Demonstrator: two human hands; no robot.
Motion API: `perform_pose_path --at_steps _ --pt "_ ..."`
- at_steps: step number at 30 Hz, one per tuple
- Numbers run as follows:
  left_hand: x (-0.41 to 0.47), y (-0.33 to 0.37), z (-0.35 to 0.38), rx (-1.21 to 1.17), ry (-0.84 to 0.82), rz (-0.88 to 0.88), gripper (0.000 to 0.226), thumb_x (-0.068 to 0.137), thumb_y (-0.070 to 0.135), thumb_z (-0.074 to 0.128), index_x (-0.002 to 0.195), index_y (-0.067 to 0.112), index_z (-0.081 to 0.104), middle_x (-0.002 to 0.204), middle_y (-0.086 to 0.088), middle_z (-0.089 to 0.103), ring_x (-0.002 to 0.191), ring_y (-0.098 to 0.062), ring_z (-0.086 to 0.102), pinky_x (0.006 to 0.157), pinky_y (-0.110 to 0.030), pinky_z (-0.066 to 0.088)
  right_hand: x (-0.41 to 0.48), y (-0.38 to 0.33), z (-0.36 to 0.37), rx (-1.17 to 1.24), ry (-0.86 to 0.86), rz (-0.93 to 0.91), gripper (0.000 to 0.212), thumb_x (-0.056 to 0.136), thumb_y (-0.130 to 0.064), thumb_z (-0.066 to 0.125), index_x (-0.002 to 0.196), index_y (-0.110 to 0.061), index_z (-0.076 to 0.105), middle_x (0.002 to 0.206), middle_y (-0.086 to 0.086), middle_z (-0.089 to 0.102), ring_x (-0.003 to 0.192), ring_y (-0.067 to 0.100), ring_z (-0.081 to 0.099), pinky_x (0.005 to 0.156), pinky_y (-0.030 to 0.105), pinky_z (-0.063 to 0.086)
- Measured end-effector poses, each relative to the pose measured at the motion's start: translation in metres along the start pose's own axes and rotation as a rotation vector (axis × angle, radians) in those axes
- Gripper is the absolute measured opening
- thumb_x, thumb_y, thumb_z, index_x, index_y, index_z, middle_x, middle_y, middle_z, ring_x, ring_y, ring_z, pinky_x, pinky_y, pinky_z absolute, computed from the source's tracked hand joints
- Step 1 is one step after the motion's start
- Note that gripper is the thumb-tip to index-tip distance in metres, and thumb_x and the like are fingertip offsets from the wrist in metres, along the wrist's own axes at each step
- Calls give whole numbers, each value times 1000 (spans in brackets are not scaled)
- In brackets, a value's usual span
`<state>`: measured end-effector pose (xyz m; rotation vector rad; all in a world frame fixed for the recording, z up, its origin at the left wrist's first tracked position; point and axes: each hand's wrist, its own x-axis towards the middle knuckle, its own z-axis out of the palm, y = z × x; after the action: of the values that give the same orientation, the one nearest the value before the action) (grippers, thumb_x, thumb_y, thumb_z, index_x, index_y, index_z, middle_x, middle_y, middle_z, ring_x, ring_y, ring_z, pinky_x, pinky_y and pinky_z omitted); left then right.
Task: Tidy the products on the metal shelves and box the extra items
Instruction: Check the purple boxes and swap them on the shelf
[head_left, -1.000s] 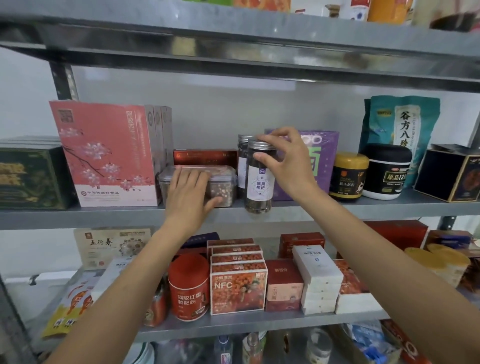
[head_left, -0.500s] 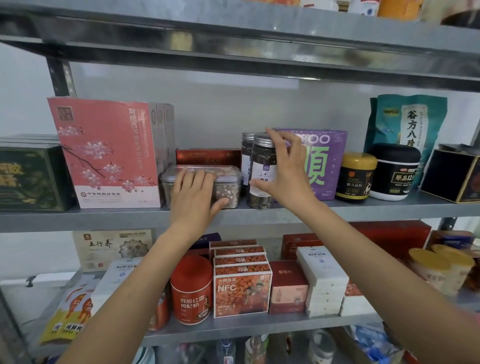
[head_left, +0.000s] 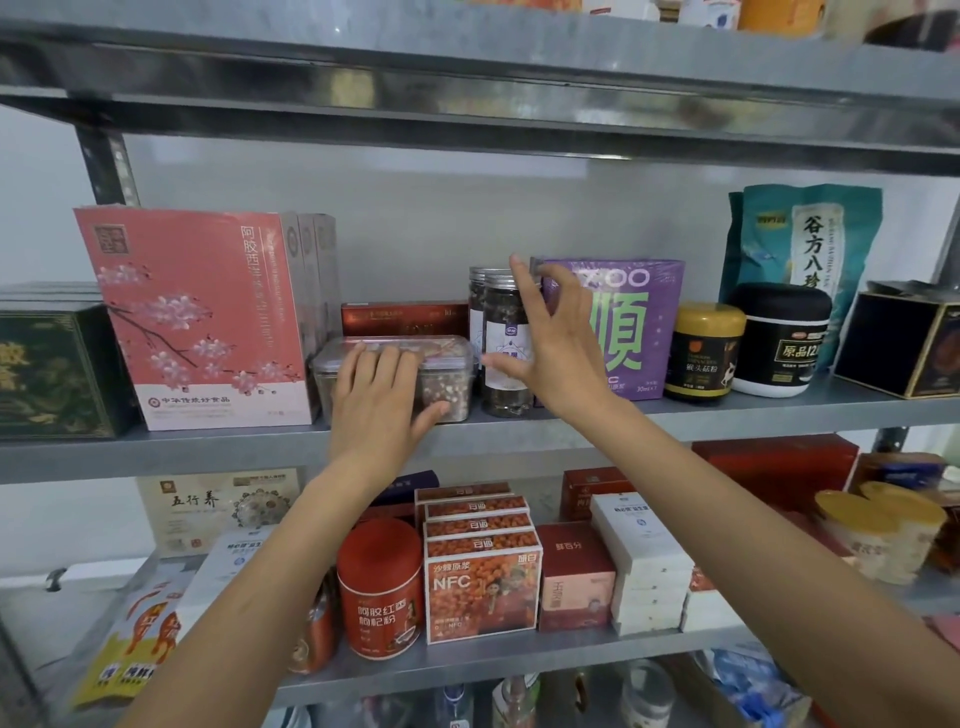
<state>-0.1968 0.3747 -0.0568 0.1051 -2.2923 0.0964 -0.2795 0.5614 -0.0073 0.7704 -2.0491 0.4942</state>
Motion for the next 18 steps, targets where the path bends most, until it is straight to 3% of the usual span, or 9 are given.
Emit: perform_pose_path --at_steps 2,5,8,11,16,18 --pt "0 0 0 -1 -2 2 56 86 50 64 123 8 57 119 -13 59 117 -34 51 115 -46 21 3 8 -7 5 94 34 81 88 -53 60 153 -21 23 146 18 30 128 30 33 99 39 38" --pt "1 0 0 5 -13 -4 57 86 51 63 123 8 56 119 -13 59 117 -34 51 114 -46 21 14 35 -24 -17 271 187 62 96 -46 50 150 -20 32 149 19 30 134 31 32 108 45 33" --pt "1 0 0 12 -18 -6 57 87 50 63 124 8 56 119 -13 58 116 -34 51 114 -46 22 19 70 -36 -177 164 237 58 98 -47 47 148 -20 36 158 15 17 145 34 17 117 54 19" --pt "1 0 1 21 -13 -1 57 87 50 64 123 7 56 119 -13 59 116 -35 51 114 -48 23 14 90 -40 -227 54 263 52 97 -50 46 142 -23 44 161 12 10 148 35 4 119 53 1" --pt "0 0 1 30 -7 8 55 87 50 63 122 7 56 118 -13 58 116 -35 51 115 -48 21 4 96 -48 -114 64 298 52 91 -52 57 136 -30 45 158 14 12 146 36 6 117 56 2" --pt "0 0 2 39 6 27 57 89 50 61 126 7 55 120 -13 58 119 -35 50 116 -47 19 2 98 -55 -18 42 301 53 88 -51 62 134 -32 46 155 13 18 144 35 16 117 56 10"
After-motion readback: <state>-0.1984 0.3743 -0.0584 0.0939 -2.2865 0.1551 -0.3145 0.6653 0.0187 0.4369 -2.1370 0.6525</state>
